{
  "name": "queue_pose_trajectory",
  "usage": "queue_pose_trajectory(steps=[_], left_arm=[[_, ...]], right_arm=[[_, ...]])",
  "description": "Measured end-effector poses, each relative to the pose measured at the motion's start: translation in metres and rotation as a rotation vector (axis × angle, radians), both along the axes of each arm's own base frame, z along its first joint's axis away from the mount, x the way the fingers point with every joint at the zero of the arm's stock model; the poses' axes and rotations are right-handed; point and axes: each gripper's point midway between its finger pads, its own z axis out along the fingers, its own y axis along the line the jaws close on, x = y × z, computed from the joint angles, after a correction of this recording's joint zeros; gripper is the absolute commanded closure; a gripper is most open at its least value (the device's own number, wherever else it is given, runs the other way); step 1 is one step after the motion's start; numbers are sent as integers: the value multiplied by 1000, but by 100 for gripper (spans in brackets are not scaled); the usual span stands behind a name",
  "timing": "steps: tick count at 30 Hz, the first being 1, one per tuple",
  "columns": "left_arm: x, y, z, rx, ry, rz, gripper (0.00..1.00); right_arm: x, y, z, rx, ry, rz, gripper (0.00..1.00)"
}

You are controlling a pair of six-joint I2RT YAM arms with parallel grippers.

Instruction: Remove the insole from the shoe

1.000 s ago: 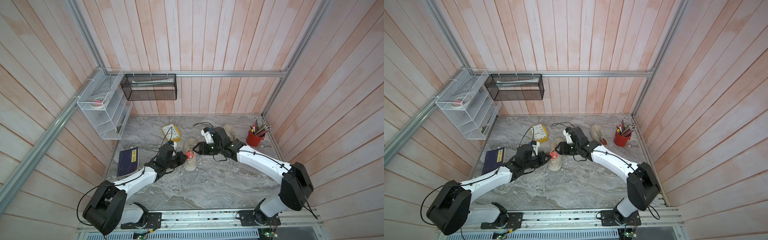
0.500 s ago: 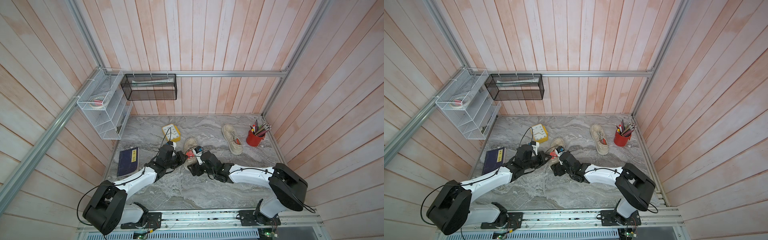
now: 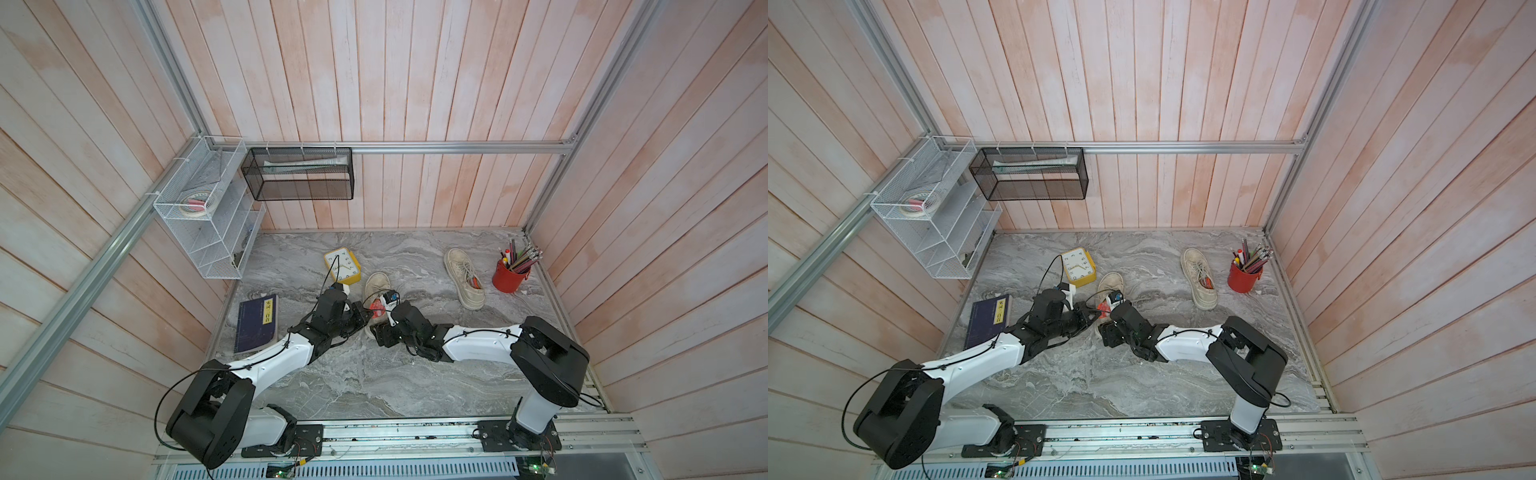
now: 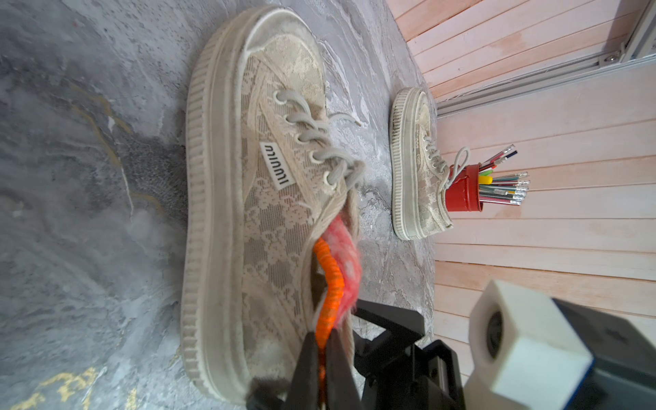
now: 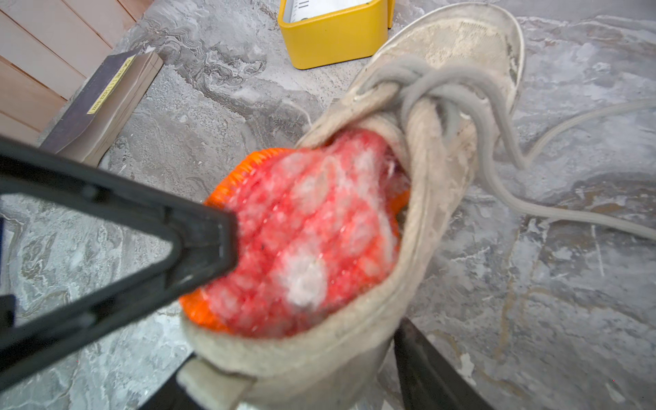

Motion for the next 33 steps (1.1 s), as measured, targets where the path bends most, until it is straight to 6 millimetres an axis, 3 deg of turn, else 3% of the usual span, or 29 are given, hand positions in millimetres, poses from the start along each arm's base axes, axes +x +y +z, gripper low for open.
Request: queue_pose_trajectory(steps=[8, 14, 18, 25, 29, 33], left_arm=[[1, 5, -2, 36, 17, 14, 97], [0, 4, -9, 54, 36, 2, 82], [6, -1, 6, 47, -4, -18, 75], [12, -6, 18, 45, -46, -38, 72], [13, -7, 12, 61, -28, -49, 69], [11, -5, 4, 86, -1, -52, 60]], right_arm=[[1, 2, -4, -1, -12, 14, 31], [0, 2, -14, -31, -9, 32, 32], [3, 0, -17, -46, -8, 32, 31], [3, 0, -18, -52, -10, 41, 31], [3, 0, -17, -54, -9, 43, 31], [3, 0, -18, -55, -8, 44, 31]])
